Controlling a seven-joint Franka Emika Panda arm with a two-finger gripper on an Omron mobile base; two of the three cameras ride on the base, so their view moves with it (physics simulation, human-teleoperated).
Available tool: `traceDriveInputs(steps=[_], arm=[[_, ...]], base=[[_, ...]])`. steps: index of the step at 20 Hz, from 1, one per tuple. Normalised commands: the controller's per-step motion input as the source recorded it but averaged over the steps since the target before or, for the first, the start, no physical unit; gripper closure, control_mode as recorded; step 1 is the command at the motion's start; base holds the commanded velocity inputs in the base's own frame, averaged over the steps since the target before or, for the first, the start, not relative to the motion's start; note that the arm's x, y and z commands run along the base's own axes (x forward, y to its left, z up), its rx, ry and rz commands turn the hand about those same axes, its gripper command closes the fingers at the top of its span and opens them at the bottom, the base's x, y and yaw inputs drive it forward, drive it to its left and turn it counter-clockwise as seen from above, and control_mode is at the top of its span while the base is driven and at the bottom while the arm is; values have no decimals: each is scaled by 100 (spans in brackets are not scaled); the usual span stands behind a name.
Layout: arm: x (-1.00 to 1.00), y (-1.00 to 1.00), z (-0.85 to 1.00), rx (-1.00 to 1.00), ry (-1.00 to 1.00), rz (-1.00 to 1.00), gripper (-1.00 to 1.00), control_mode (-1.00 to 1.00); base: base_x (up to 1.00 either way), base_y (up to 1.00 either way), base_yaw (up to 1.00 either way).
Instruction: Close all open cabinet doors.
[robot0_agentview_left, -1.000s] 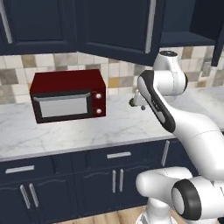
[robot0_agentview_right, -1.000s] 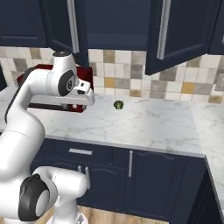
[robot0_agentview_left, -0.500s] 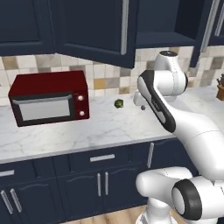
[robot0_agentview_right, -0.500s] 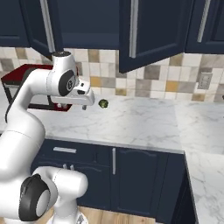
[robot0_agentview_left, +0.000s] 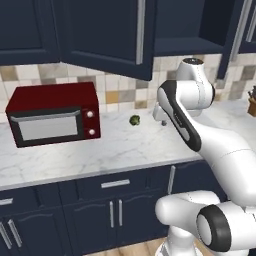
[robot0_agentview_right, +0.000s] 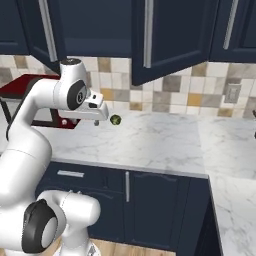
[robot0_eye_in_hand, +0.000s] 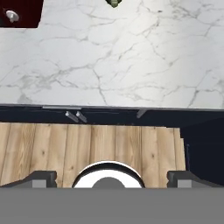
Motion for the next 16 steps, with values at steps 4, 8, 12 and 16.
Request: traceDriveInputs(steps=[4,8,12,16], arm=[[0,0,0,0,0,0,-100,100],[0,0,0,0,0,0,-100,100],[0,0,0,0,0,0,-100,100],[0,0,0,0,0,0,-100,100]], base=[[41,-17,0],[33,-32,0],[27,-30,0],[29,-24,0]])
